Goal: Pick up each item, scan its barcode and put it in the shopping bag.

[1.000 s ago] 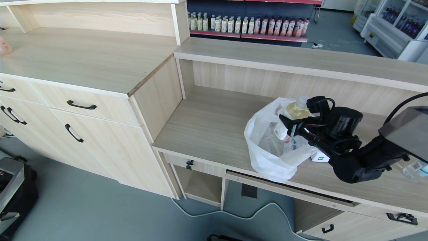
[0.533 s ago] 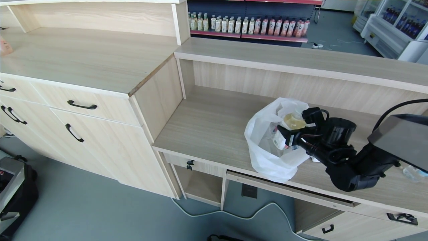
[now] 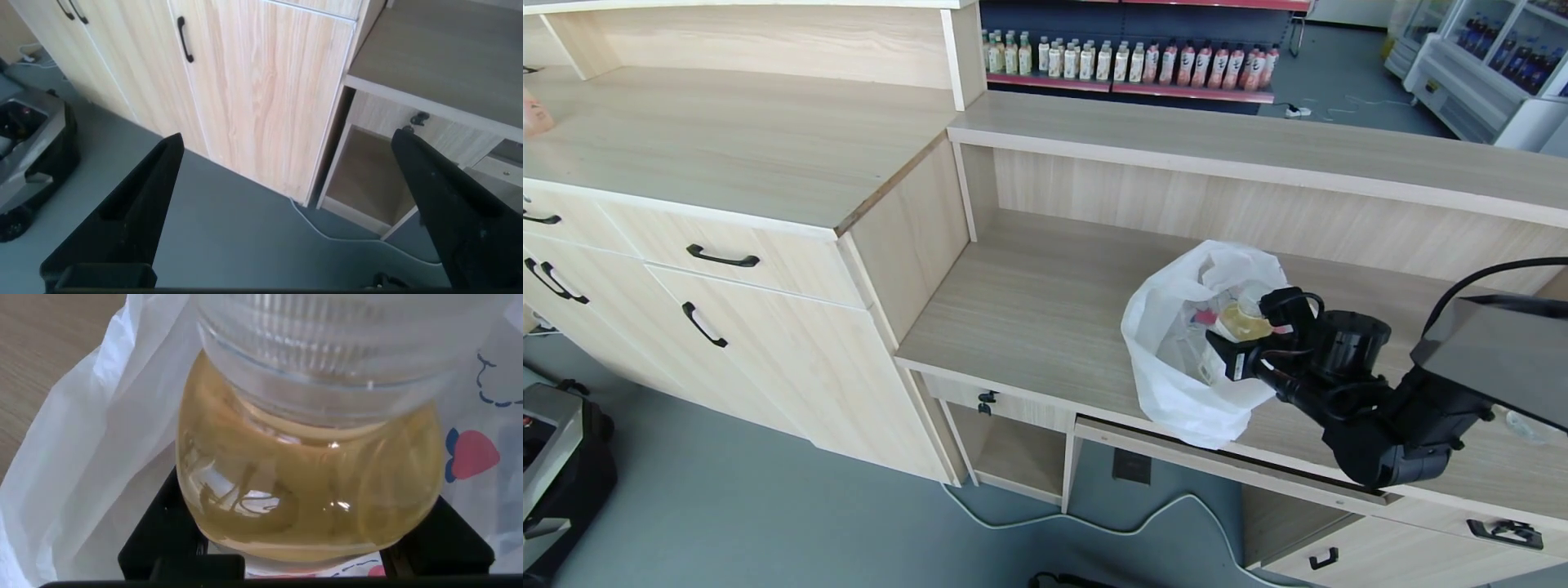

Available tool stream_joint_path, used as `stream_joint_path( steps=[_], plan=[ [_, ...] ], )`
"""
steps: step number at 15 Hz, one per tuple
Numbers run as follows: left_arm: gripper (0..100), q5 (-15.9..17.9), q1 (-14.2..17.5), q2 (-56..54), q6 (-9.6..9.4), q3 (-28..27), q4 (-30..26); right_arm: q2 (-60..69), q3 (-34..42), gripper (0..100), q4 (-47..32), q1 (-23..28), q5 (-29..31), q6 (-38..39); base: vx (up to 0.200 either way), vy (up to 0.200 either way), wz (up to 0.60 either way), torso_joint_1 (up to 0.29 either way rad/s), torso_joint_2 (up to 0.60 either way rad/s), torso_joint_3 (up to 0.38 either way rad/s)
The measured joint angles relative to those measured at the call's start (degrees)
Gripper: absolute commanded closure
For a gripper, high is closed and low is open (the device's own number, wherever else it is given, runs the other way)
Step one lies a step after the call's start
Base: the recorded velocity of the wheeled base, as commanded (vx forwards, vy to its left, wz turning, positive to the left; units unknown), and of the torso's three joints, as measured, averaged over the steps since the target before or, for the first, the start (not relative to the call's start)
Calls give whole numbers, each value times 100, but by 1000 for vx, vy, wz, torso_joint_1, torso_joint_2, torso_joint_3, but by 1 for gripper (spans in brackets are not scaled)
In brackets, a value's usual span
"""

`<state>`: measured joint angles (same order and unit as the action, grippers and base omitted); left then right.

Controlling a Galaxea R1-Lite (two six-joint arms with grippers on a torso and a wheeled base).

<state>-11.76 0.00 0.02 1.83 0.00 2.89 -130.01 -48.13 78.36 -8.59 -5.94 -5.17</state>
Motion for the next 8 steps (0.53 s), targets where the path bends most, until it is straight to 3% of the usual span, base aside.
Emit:
stream_joint_path(
  steps=[4, 5, 8],
  plan=[
    [0, 0, 0, 0, 0, 0, 0, -23, 48, 100, 6, 26, 2, -2, 0, 0, 0, 0, 0, 0],
    [0, 2, 0, 0, 0, 0, 0, -33, 48, 0, 6, 20, 0, -2, 0, 0, 0, 0, 0, 0],
    [0, 0, 0, 0, 0, 0, 0, -41, 52, 0, 38, 16, -2, 0, 0, 0, 0, 0, 0, 0]
  ],
)
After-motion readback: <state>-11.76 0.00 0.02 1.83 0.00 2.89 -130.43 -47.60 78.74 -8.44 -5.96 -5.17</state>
